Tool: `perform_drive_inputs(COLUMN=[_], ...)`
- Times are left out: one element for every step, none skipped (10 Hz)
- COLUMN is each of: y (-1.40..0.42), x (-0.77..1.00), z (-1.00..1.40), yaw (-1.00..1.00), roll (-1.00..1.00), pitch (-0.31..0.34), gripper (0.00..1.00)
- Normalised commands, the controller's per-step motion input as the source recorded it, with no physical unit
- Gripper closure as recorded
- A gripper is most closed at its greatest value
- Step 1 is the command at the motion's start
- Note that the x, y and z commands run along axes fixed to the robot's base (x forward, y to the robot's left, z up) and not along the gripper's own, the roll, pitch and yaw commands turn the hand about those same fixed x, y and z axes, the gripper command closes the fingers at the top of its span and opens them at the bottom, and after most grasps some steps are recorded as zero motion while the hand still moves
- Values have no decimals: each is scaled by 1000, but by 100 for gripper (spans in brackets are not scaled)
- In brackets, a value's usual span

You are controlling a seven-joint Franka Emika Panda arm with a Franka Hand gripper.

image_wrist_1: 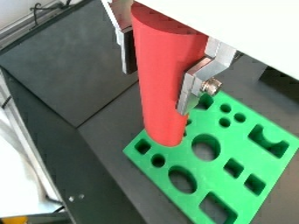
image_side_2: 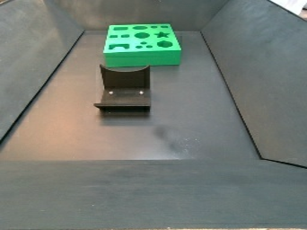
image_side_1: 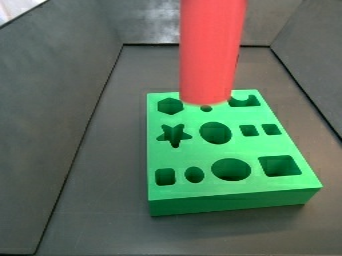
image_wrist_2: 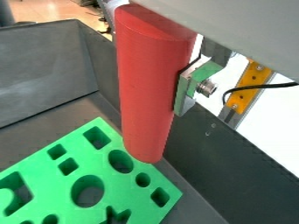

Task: Pick up the oval object. Move up. Move to above the board. Insert the oval object.
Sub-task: Insert the oval object.

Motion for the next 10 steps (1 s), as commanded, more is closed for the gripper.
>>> perform_drive_inputs(y=[-89, -9, 0, 0, 0, -20, 0, 0, 0, -9], x=[1000, 1000, 1000, 1000, 1000, 1000, 1000, 1000, 1000, 1000], z=[-143, -89, -31, 0, -66, -103, -126, -146, -171, -197], yaw=[0, 0, 0, 0, 0, 0, 29, 54, 77, 157], roll=[0, -16, -27, -50, -106, -93, -84, -81, -80, -63], pitch=[13, 24, 36, 44, 0, 0, 0, 0, 0, 0], gripper=[100, 100, 100, 100, 100, 100, 100, 100, 100, 100])
